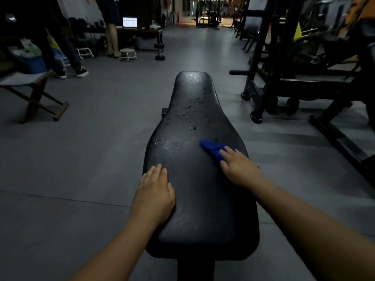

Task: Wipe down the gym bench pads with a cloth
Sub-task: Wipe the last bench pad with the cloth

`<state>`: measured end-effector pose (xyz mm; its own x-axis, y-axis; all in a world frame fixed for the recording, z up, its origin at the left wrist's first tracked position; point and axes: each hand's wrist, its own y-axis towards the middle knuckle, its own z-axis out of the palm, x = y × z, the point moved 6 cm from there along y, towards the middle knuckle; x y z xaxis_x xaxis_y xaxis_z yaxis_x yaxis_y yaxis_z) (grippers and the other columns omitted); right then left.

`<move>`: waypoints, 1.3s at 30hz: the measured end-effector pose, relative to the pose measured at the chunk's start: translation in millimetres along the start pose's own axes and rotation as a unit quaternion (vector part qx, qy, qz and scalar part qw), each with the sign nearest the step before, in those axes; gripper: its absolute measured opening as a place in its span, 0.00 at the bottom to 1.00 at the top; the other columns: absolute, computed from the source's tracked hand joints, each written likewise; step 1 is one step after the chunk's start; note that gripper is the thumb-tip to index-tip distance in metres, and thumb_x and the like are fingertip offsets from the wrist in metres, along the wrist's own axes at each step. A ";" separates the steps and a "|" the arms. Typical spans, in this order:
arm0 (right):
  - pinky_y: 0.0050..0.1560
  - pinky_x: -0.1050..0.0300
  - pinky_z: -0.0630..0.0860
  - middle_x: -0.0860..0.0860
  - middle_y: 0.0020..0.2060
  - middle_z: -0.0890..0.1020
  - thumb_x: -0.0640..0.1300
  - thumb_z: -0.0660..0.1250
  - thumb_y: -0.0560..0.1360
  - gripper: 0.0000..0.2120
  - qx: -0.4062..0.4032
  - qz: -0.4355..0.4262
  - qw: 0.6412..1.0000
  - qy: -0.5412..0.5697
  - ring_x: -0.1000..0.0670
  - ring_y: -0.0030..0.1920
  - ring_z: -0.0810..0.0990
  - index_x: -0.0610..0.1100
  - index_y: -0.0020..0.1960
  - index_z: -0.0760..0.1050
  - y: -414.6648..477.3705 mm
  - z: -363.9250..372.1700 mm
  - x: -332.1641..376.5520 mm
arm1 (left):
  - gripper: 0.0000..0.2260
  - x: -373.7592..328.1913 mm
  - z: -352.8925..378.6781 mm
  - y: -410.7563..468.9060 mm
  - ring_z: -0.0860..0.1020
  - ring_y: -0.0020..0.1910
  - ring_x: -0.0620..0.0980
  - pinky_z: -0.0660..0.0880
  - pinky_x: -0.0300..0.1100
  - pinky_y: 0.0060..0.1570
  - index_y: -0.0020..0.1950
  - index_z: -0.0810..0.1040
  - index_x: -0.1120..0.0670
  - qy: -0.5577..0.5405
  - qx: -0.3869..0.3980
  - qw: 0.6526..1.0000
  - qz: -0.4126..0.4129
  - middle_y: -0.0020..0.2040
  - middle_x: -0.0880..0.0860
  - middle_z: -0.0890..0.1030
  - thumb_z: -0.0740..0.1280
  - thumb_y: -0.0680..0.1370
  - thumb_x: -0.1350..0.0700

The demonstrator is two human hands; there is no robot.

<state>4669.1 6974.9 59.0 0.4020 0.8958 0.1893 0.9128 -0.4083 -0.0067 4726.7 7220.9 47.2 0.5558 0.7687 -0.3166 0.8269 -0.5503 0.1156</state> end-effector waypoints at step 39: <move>0.76 0.56 0.50 0.53 0.79 0.60 0.55 0.51 0.83 0.25 -0.028 -0.130 0.991 0.016 0.51 0.79 0.54 0.51 0.79 0.60 106.0 30.7 137.2 | 0.28 56.5 8.4 142.3 0.45 0.81 0.47 0.43 0.47 0.79 0.82 0.50 0.51 -0.041 0.117 0.980 0.154 0.83 0.50 0.47 0.52 0.82 0.52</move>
<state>4823.2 7059.9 54.1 0.1504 0.9662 0.2093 0.9795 -0.1743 0.1007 4875.1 7183.3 37.9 0.7592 0.5317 -0.3754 0.5741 -0.8188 0.0016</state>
